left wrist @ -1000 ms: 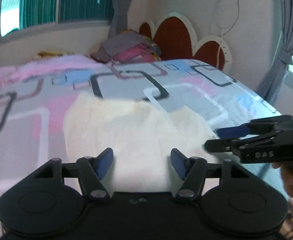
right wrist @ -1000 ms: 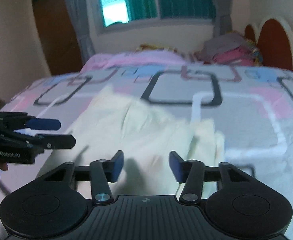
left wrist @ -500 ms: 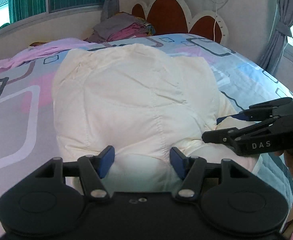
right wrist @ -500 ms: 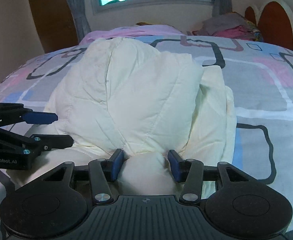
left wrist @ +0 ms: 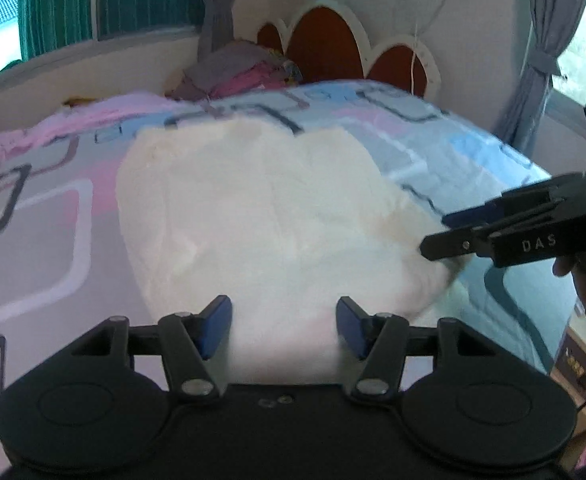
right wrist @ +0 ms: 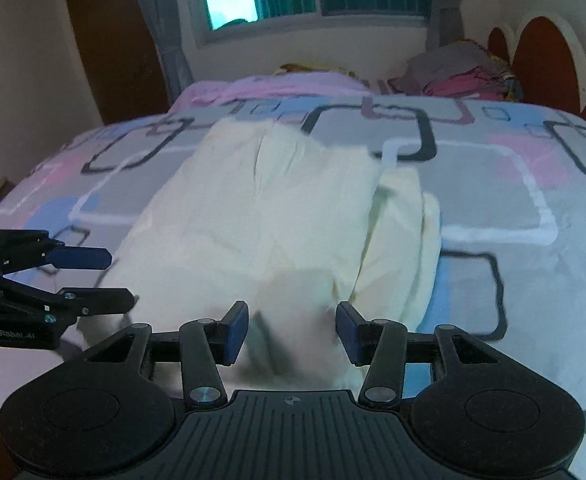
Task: Fold large clothes
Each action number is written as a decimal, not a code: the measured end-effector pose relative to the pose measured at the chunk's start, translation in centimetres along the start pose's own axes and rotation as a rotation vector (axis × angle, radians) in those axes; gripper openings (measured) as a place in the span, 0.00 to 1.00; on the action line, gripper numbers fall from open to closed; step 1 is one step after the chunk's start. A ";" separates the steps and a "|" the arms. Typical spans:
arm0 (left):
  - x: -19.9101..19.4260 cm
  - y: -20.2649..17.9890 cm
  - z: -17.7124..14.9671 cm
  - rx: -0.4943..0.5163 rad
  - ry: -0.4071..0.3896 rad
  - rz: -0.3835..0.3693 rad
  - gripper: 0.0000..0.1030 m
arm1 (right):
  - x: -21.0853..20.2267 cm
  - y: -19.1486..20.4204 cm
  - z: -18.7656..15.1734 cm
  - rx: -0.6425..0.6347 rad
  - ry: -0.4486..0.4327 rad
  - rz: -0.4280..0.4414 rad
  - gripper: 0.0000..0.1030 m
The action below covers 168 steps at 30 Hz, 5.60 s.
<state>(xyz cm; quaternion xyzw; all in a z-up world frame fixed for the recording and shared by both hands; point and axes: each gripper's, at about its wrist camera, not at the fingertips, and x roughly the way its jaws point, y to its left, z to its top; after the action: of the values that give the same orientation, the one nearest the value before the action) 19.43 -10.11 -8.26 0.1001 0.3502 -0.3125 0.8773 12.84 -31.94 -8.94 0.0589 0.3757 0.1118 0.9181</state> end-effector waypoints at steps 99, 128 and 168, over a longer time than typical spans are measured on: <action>6.1 15.7 0.0 -0.554 0.003 -0.428 0.73 | 10.4 -12.2 4.7 0.382 0.094 0.481 0.65; -5.1 45.1 -10.5 -0.634 0.001 -0.259 0.79 | 26.6 18.5 7.3 0.386 0.186 0.481 0.66; 0.7 43.0 -0.3 -0.237 0.072 -0.138 0.31 | 27.7 24.3 12.1 0.061 0.118 0.087 0.21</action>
<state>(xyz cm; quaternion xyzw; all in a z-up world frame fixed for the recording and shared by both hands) 46.29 23.40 -10.79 -0.0174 0.4221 -0.3249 0.8462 36.62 -1.77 -14.45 0.0963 0.4296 0.1434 0.8863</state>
